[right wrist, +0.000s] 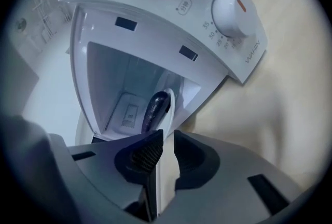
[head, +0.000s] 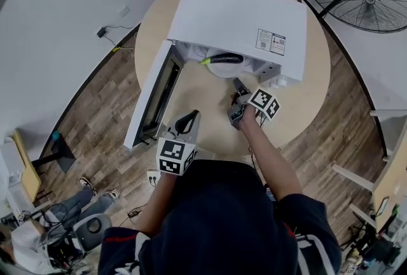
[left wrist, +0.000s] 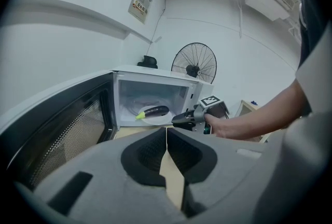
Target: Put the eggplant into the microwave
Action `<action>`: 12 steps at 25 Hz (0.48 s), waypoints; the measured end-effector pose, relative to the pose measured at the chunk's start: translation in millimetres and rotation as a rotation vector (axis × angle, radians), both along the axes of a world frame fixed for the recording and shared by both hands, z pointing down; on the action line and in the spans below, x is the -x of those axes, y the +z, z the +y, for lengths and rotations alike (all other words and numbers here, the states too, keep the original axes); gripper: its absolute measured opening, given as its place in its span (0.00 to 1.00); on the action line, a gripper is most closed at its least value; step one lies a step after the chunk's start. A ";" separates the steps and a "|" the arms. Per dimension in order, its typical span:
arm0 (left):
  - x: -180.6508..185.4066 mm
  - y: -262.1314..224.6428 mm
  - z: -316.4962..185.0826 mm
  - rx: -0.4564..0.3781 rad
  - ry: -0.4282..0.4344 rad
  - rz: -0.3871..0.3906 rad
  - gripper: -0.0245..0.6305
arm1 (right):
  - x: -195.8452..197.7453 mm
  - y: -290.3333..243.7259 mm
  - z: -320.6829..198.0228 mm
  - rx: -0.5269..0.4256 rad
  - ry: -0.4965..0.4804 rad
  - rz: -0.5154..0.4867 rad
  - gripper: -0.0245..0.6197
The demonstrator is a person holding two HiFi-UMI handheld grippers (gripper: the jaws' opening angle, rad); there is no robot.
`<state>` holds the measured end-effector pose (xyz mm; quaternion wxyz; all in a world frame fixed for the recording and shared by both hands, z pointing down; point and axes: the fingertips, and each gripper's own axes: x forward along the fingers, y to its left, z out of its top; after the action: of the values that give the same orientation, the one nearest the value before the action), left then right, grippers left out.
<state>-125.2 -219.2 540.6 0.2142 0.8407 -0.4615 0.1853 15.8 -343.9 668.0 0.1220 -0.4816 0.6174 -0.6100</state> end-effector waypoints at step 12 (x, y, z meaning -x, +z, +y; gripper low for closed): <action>12.4 1.4 -2.2 -0.001 -0.025 -0.017 0.07 | 40.9 -12.9 11.6 -0.179 -0.359 0.513 0.06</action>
<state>-137.7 -221.4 542.0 0.2122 0.8334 -0.4737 0.1897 -25.1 -332.3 655.2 -0.1052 -0.4906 0.7542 -0.4235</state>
